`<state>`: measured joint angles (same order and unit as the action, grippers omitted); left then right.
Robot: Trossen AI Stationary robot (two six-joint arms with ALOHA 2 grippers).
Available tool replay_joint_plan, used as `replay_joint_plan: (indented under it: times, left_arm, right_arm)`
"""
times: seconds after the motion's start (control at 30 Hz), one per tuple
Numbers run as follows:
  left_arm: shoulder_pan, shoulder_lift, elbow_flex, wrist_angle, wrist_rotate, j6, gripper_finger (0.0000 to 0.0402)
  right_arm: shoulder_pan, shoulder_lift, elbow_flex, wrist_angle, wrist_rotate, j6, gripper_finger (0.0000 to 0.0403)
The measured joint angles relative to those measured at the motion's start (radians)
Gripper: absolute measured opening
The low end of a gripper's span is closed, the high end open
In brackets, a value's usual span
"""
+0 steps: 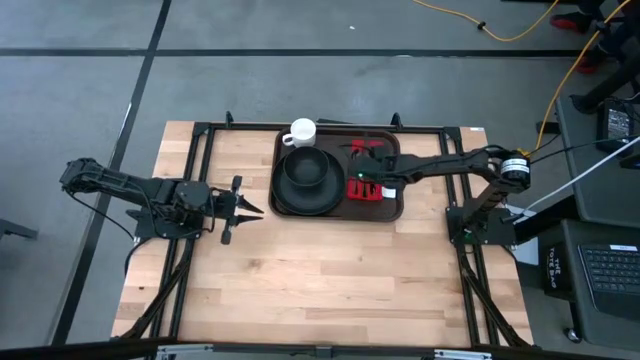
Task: Set up tray
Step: Put the black table knife on the red table napkin to the right of the black fork
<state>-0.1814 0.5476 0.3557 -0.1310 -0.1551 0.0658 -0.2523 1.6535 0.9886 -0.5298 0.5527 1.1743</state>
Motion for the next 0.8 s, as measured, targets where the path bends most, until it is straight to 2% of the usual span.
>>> replay_joint_plan:
  times: [0.1, 0.23, 0.4, 0.8]
  left_arm:
    - [0.0, 0.0, 0.0, 0.0, 0.0, 0.0, 0.0056]
    - [0.0, 0.0, 0.0, 0.0, 0.0, 0.0, 0.0055]
    - [0.0, 0.0, 0.0, 0.0, 0.0, 0.0, 0.0058]
    - [0.0, 0.0, 0.0, 0.0, 0.0, 0.0, 0.0058]
  right_arm:
    - [-0.001, 0.0, -0.026, 0.066, 0.006, 0.028, 0.0045]
    - [-0.015, 0.002, -0.031, 0.045, 0.037, 0.079, 0.0044]
    - [-0.021, 0.002, -0.031, 0.04, 0.033, 0.084, 0.0044]
    - [-0.021, 0.056, -0.031, 0.007, 0.029, 0.218, 0.0044]
